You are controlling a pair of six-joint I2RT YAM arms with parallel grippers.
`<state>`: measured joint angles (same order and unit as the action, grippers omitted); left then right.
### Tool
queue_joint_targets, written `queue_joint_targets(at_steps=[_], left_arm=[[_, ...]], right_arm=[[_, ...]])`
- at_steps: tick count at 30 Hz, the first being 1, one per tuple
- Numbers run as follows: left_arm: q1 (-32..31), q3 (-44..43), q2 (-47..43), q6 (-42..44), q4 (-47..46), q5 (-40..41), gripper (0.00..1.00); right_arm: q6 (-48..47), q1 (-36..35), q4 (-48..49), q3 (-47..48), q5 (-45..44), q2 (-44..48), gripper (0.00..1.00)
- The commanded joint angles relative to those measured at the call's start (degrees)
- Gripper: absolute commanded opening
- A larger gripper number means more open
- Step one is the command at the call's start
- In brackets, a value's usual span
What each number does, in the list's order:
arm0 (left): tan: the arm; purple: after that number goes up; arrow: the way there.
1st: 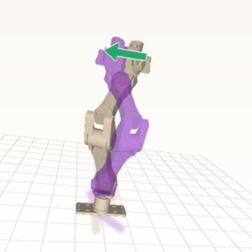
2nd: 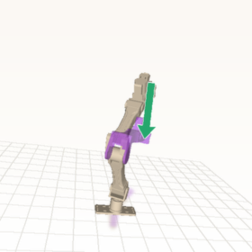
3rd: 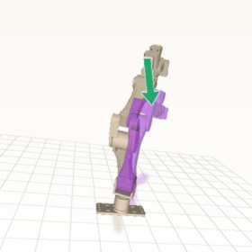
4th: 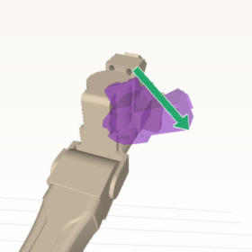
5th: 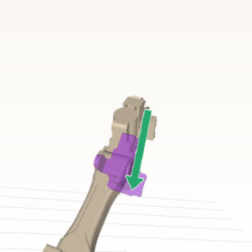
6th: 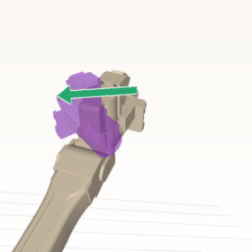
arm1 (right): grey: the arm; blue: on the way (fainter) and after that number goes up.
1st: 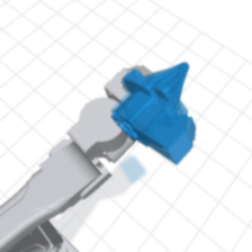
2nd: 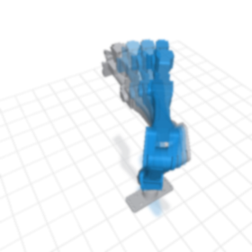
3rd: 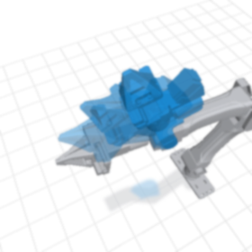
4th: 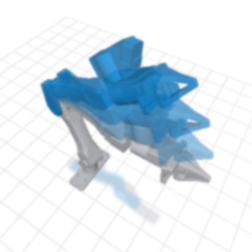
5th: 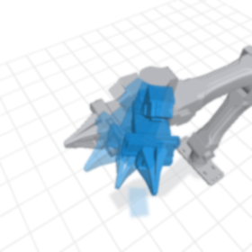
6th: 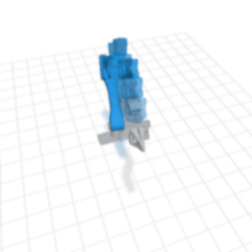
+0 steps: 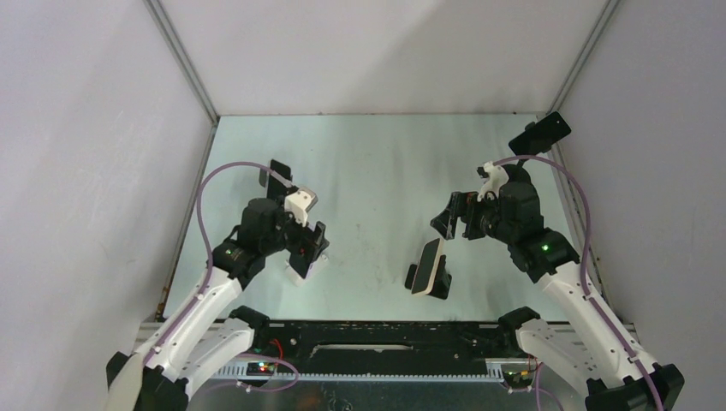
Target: Remove the phone from the phone stand
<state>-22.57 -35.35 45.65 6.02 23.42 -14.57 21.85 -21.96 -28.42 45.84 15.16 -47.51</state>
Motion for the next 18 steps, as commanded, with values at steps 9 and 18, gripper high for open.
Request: queue_joint_targets(at_steps=[9,18], left_arm=[[0.3,-2.8,1.2,0.8,2.5,-1.9,0.99],[0.3,-3.3,3.0,0.9,2.6,-3.9,0.91]], right_arm=[[-1.6,-0.2,0.8,0.9,-0.1,-1.0,1.00],[-1.9,-0.1,0.2,0.8,-0.6,-1.4,1.00]])
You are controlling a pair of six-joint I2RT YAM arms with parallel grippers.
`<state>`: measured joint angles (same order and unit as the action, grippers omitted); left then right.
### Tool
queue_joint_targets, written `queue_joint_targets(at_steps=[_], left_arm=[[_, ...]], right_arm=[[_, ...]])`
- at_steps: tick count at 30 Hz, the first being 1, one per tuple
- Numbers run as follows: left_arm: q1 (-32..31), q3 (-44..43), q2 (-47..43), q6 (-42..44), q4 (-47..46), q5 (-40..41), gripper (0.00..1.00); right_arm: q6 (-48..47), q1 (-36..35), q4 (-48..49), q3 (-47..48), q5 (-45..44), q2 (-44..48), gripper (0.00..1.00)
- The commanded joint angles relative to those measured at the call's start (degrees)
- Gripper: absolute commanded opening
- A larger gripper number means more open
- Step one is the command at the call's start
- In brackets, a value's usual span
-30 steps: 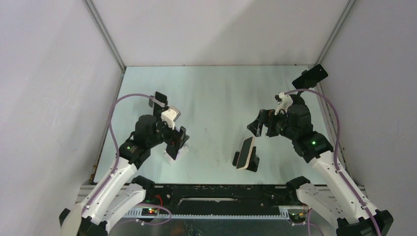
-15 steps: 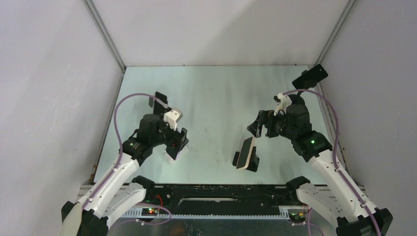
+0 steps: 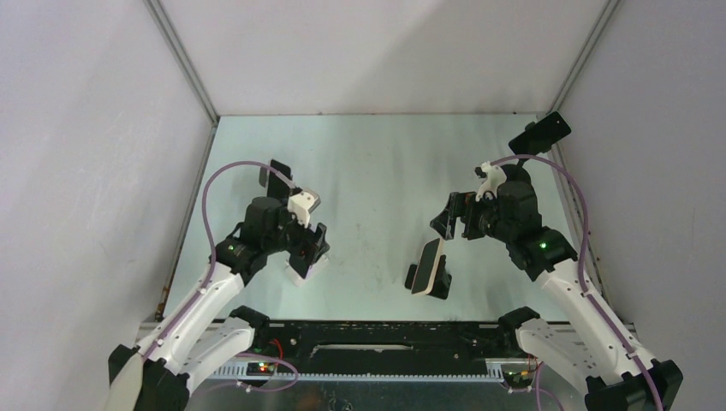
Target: Remove the phone from the phone stand
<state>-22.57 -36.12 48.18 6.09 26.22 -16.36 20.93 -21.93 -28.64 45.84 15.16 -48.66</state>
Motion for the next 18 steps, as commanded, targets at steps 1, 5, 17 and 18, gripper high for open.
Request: queue_joint_targets(at_steps=[1,5,17,18], left_arm=[[0.3,-2.5,0.8,0.9,-0.2,-2.1,0.90],[0.3,-2.7,0.8,0.8,-0.1,-1.8,0.81],[0.3,-5.5,-1.2,2.7,2.0,-3.0,0.37],[0.3,-5.9,-1.4,2.8,2.3,-2.5,0.34]], right_arm=[[-0.9,-0.1,0.5,0.8,-0.6,-0.3,1.00],[-1.0,-0.1,0.7,0.9,-0.4,-0.3,1.00],[-0.4,-0.1,1.3,0.9,-0.4,-1.4,1.00],[-0.4,-0.1,1.4,0.9,-0.4,-1.4,1.00]])
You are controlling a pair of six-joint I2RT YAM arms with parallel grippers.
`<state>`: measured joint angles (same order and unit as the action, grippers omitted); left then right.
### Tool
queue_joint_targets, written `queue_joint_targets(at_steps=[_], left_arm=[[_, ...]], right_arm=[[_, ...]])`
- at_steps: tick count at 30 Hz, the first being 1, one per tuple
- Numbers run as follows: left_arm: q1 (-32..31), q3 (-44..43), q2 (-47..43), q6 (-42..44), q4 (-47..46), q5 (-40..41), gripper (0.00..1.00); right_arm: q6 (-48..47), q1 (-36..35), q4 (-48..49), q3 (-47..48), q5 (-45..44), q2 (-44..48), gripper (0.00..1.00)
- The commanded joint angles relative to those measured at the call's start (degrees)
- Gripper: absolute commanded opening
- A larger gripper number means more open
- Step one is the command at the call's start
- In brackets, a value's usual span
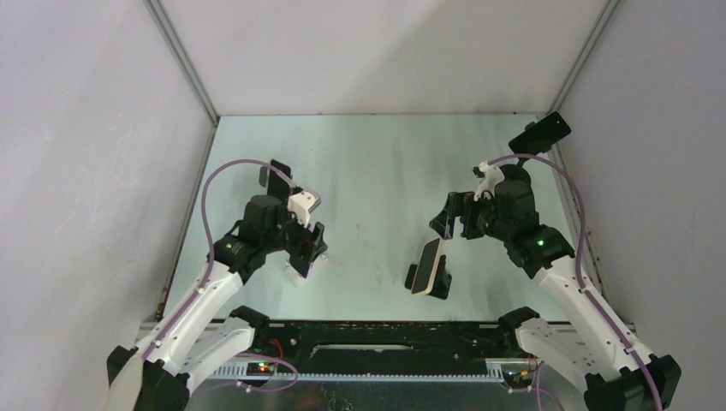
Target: Remove the phone from the phone stand
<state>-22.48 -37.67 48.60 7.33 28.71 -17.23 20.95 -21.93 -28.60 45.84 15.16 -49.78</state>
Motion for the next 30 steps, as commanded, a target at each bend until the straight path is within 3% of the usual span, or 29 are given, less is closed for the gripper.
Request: queue_joint_targets(at_steps=[1,7,19,23,25,30], left_arm=[[0.2,-5.1,-1.9,1.5,0.1,-1.5,0.30],[0.2,-7.5,-3.2,2.2,1.4,-0.9,0.13],[0.2,-13.9,-2.6,1.2,2.4,-3.2,0.16],[0.1,-17.0,-0.6,0.4,1.4,-4.3,0.12],[0.2,-18.6,1.0,-2.4,-0.1,-3.3,0.02],[0.0,-22.8,6.8,-7.8,-4.2,2.1,0.00]], right_arm=[[-0.2,-0.1,1.5,0.9,-0.4,-0.4,1.00],[-0.2,-0.1,1.3,0.8,-0.8,-0.5,1.00],[0.3,0.2,0.1,0.9,-2.7,0.4,1.00],[0.8,0.7,-0.3,0.9,-2.9,0.8,1.00],[1.2,1.2,-0.3,0.9,-2.9,1.1,1.00],[2.5,3.4,-2.6,1.9,-2.9,1.8,1.00]])
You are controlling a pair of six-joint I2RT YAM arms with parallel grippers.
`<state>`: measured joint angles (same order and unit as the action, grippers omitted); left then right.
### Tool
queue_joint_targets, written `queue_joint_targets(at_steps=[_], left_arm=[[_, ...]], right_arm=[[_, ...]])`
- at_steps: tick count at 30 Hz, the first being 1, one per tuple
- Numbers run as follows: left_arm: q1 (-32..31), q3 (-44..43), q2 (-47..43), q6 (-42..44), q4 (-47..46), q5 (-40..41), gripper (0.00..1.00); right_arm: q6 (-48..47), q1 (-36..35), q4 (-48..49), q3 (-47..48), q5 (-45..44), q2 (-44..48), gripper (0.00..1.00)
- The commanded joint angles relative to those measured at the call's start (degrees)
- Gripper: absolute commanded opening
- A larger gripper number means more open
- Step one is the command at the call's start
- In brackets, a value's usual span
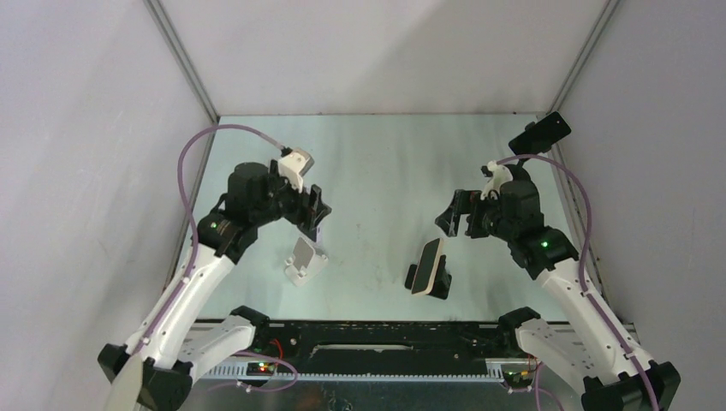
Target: Remove the phone from the phone stand
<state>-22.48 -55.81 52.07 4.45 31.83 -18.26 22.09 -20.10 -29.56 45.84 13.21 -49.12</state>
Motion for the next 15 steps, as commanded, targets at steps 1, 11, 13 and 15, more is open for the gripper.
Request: queue_joint_targets(at_steps=[1,11,13,15], left_arm=[[-0.2,-5.9,4.2,-6.9,-8.2,4.2,0.00],[-1.3,-18.8,23.2,-19.9,-13.1,8.5,0.00],[-2.3,-19.0,26.9,-20.6,-16.8,8.1,0.00],[-3.5,-20.0,29.8,-20.2,-18.5,9.3,0.00]], right_arm=[[1.5,1.9,-2.3,2.6,-1.1,1.2,1.00],[2.1,7.9,-9.1,5.5,-0.1,2.7,1.00],[2.4,8.5,-9.6,5.5,0.1,3.0,1.00],[2.6,8.8,-10.1,5.5,0.2,3.3,1.00]])
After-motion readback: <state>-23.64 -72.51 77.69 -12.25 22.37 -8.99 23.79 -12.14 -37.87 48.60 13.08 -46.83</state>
